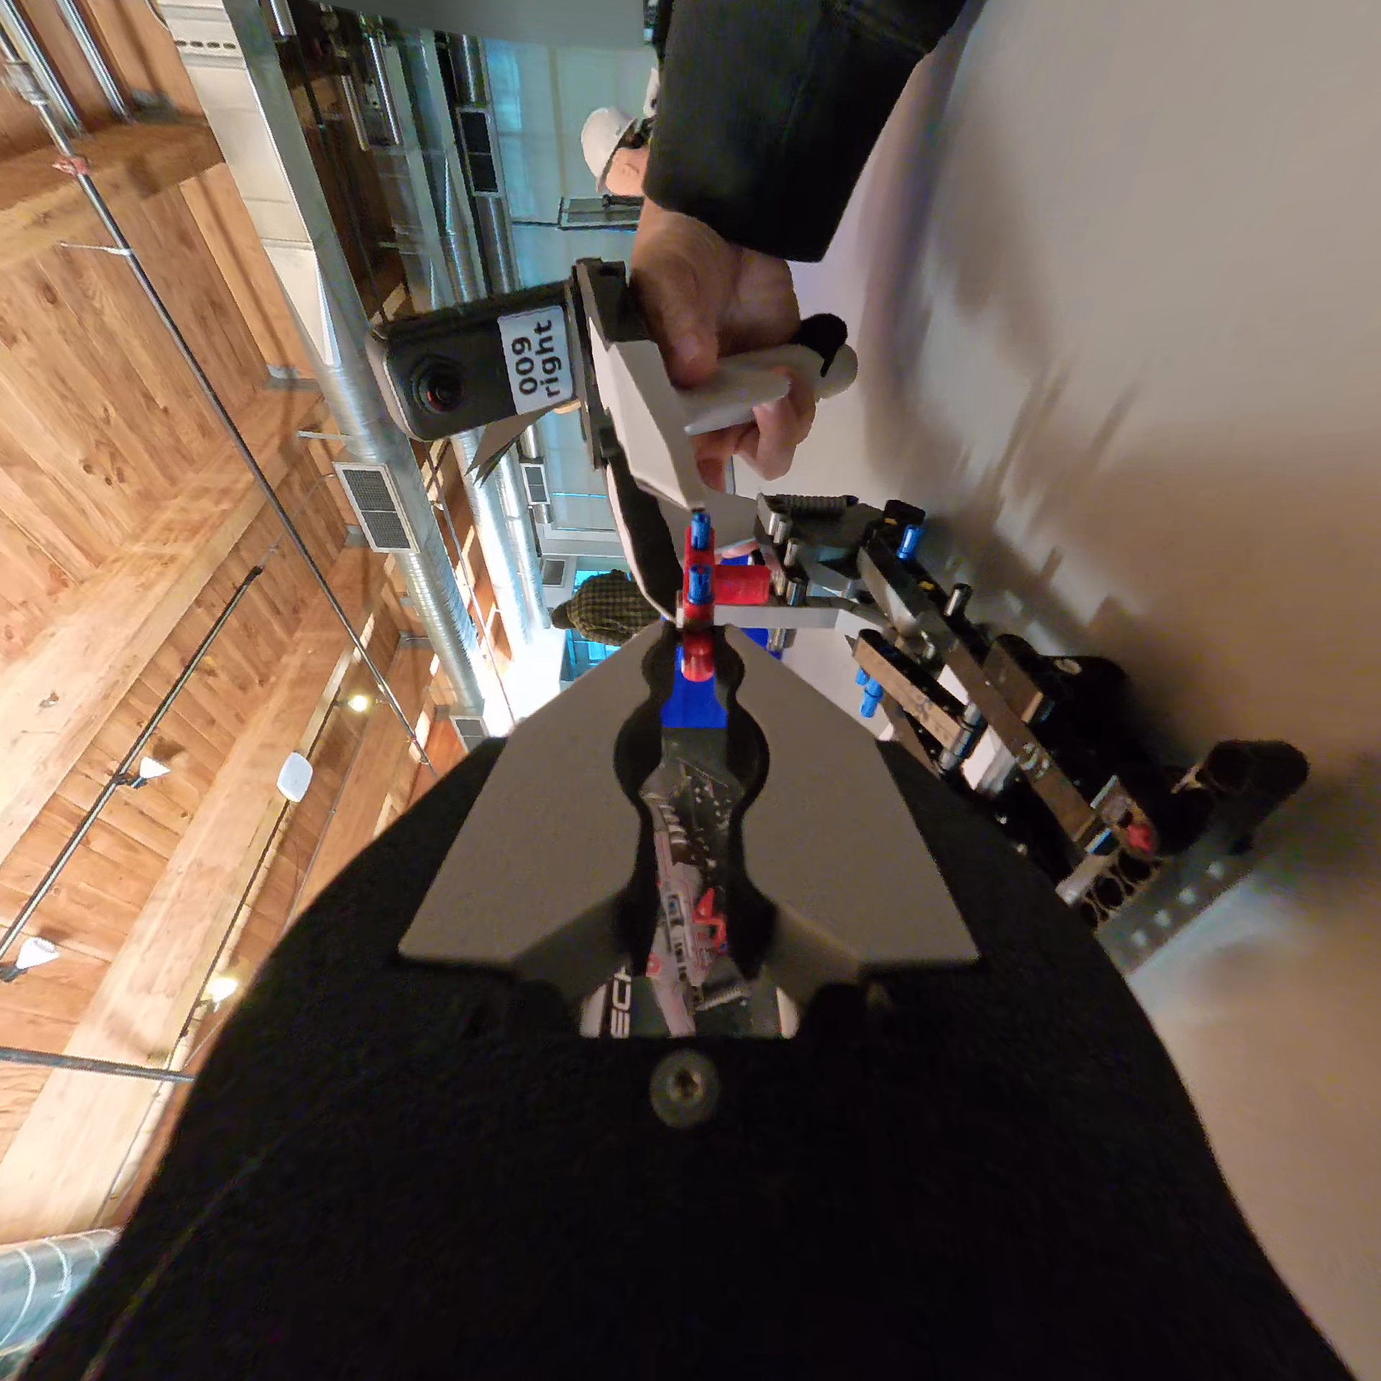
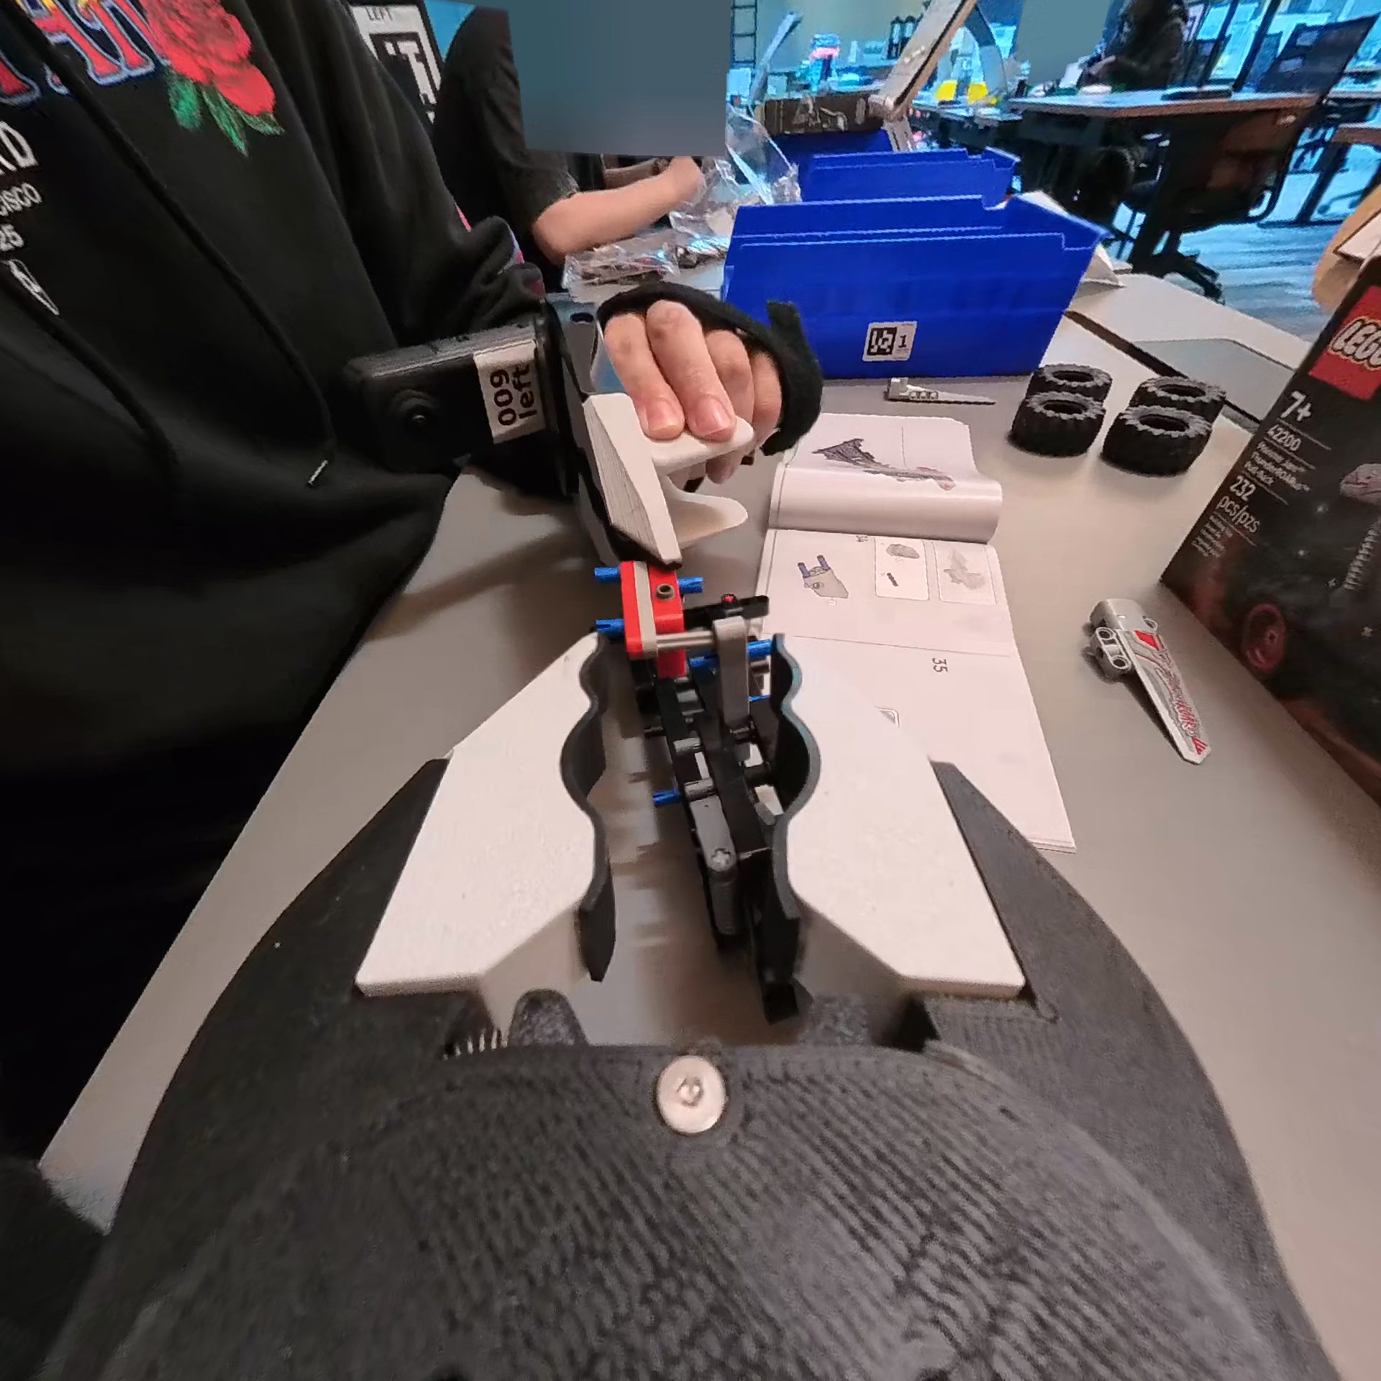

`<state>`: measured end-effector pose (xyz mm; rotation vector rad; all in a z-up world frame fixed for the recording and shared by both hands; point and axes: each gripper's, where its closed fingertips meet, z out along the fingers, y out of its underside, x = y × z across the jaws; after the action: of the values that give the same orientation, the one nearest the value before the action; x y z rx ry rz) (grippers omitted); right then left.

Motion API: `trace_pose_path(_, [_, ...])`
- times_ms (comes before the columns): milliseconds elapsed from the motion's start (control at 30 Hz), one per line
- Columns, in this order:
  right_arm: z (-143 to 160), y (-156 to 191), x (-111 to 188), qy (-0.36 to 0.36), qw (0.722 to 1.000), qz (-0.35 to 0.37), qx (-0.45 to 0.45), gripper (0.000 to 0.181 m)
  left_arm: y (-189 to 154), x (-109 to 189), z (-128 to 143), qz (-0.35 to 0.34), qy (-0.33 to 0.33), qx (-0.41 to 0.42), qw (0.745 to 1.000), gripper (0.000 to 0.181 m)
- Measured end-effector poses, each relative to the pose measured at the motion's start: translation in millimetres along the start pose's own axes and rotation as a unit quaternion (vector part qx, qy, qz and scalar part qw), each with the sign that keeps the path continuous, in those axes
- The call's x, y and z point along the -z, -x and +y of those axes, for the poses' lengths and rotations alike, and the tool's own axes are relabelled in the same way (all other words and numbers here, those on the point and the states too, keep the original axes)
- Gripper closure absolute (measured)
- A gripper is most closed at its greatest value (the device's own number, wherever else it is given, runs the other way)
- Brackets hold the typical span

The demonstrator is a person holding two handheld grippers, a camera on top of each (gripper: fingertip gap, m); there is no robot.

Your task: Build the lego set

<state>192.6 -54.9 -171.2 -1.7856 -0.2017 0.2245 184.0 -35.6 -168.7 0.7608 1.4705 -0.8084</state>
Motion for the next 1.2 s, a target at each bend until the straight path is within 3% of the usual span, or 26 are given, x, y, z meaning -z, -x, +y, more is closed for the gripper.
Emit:
trace_pose_path(267, [-0.1,0.2,-4.3,0.012,0.999,-0.029,0.006,0.140,0.9,3.8,1.5,-0.011,0.008,-0.021,1.000,0.175])
trace_pose_path(633, [-0.2,-4.6,-7.3,0.016,0.999,-0.015,0.025,0.153,1.2,6.7,7.3,-0.020,0.027,-0.034,0.999,0.175])
trace_pose_path(1200, [-1.0,-5.3,-6.8,0.014,0.999,-0.016,0.031,0.154,-0.9,8.4,7.1,-0.020,0.046,-0.025,0.998,0.175])
